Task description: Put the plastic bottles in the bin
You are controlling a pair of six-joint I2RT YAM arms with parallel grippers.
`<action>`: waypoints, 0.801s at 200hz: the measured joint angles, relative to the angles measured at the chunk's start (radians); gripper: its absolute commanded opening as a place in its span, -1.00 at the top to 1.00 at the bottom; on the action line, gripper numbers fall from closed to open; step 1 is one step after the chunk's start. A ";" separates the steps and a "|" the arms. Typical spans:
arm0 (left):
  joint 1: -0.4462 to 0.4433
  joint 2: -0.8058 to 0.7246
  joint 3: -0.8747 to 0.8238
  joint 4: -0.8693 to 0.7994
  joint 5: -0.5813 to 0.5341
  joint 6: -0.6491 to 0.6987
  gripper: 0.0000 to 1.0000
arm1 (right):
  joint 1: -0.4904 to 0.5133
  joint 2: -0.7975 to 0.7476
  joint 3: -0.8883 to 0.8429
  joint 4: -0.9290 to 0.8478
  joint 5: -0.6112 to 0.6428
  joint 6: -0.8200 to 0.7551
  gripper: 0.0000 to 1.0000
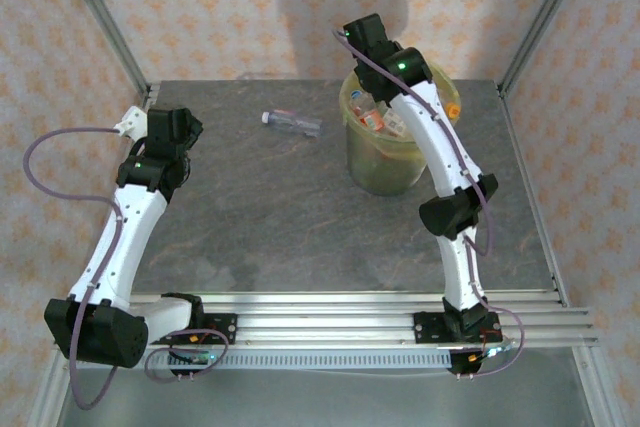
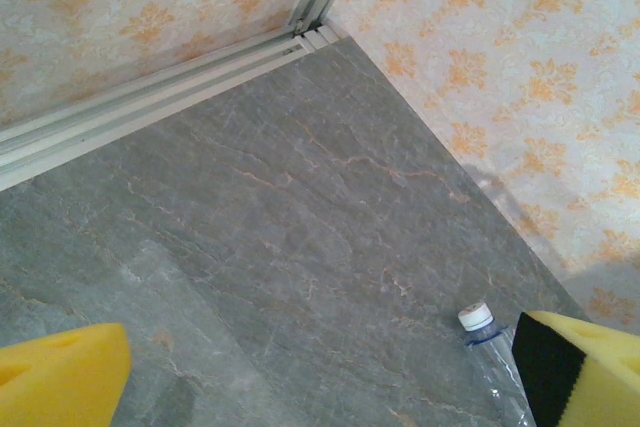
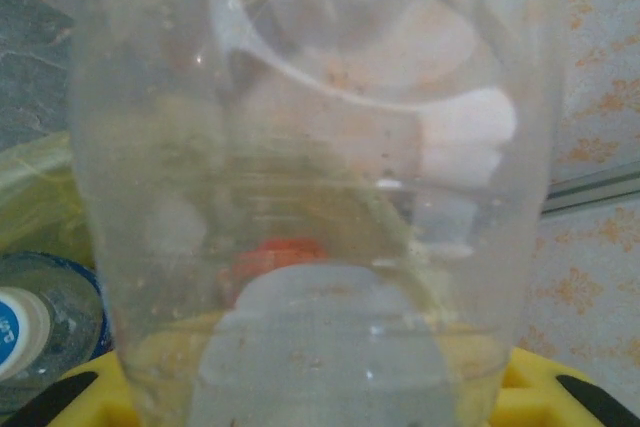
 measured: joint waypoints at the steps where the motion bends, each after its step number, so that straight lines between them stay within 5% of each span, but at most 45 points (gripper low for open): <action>1: 0.000 0.000 0.000 0.000 0.000 0.000 -1.00 | 0.000 0.000 0.000 0.000 0.001 0.000 0.19; 55: 0.000 0.011 0.000 0.000 0.010 -0.001 -1.00 | -0.027 0.001 -0.056 -0.023 0.008 0.005 0.07; 105: 0.000 0.011 0.002 0.000 0.010 0.000 -1.00 | -0.055 0.002 -0.057 -0.048 -0.006 0.029 -0.44; 160: 0.000 0.016 0.006 0.000 0.011 0.000 -1.00 | -0.055 -0.003 -0.054 -0.076 -0.071 0.055 -0.53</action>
